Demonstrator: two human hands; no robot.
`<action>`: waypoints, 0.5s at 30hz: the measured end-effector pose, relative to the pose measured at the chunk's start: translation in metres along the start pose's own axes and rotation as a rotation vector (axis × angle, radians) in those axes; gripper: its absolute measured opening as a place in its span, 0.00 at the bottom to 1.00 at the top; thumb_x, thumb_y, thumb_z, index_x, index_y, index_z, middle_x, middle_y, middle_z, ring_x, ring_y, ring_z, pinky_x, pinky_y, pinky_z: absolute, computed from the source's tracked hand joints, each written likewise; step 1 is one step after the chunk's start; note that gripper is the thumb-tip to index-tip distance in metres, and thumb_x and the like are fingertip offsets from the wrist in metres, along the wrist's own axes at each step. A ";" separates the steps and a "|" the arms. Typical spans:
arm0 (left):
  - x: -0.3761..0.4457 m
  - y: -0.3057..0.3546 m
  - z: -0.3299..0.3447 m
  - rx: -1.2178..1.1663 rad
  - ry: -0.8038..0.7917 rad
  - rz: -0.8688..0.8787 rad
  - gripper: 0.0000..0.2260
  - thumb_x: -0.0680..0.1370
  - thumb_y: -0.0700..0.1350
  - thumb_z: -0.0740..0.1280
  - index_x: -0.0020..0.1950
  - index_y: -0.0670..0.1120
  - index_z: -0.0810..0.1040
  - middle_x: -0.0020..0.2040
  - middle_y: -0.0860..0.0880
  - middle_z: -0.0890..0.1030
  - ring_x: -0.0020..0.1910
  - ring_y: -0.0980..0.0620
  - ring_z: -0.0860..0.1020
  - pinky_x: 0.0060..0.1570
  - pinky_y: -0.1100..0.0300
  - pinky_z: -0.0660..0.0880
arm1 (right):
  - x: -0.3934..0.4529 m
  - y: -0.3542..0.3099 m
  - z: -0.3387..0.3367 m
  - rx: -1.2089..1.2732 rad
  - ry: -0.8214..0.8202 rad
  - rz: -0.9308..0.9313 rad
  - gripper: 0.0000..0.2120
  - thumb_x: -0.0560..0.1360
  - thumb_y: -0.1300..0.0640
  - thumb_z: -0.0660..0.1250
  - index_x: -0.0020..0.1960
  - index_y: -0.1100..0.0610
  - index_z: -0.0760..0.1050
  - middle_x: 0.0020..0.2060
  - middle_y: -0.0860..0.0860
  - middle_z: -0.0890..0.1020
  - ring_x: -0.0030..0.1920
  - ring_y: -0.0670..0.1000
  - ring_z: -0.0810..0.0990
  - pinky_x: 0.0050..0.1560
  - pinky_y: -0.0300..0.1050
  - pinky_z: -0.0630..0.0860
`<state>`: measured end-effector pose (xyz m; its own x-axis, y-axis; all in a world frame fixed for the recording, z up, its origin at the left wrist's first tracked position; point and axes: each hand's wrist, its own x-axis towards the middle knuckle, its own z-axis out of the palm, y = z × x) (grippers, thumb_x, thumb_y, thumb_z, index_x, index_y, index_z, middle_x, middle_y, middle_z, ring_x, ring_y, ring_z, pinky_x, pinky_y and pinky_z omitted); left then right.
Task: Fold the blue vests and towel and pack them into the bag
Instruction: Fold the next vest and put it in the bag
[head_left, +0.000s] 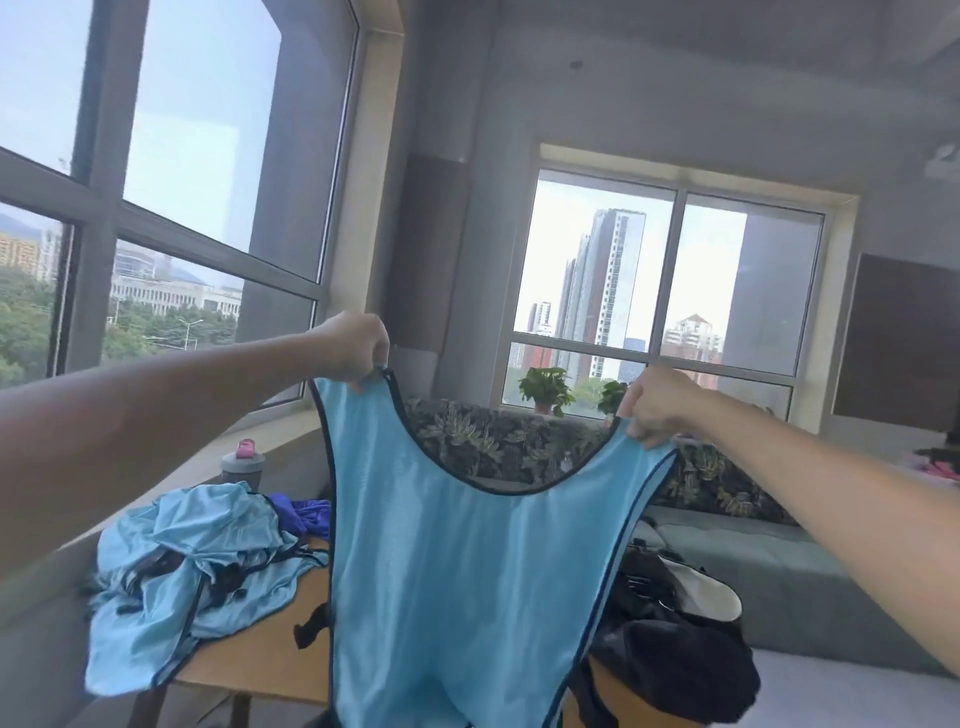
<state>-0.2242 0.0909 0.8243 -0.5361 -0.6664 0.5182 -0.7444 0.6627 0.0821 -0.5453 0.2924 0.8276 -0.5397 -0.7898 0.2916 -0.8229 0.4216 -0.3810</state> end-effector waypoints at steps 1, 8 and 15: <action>-0.003 -0.001 0.005 0.014 0.009 -0.008 0.06 0.74 0.31 0.72 0.46 0.41 0.84 0.43 0.48 0.83 0.37 0.52 0.81 0.47 0.52 0.83 | -0.002 0.003 0.009 -0.059 0.016 -0.020 0.10 0.75 0.69 0.70 0.56 0.64 0.81 0.51 0.57 0.83 0.39 0.50 0.80 0.32 0.38 0.78; -0.036 -0.008 0.041 -0.022 0.031 0.091 0.06 0.78 0.37 0.71 0.44 0.47 0.79 0.43 0.49 0.82 0.33 0.55 0.80 0.36 0.58 0.79 | -0.016 0.031 0.051 -0.232 0.001 -0.265 0.12 0.78 0.68 0.62 0.49 0.52 0.77 0.53 0.49 0.78 0.53 0.50 0.77 0.46 0.44 0.74; -0.096 -0.031 0.078 -0.122 0.058 0.211 0.07 0.79 0.38 0.70 0.46 0.48 0.75 0.41 0.51 0.82 0.37 0.55 0.81 0.36 0.62 0.77 | -0.045 0.048 0.055 -0.117 0.150 -0.474 0.11 0.78 0.66 0.69 0.47 0.50 0.80 0.46 0.44 0.82 0.50 0.47 0.79 0.54 0.46 0.75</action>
<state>-0.1809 0.1074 0.7058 -0.6484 -0.4901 0.5826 -0.5624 0.8241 0.0674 -0.5504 0.3237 0.7482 -0.1150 -0.8374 0.5344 -0.9932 0.0864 -0.0782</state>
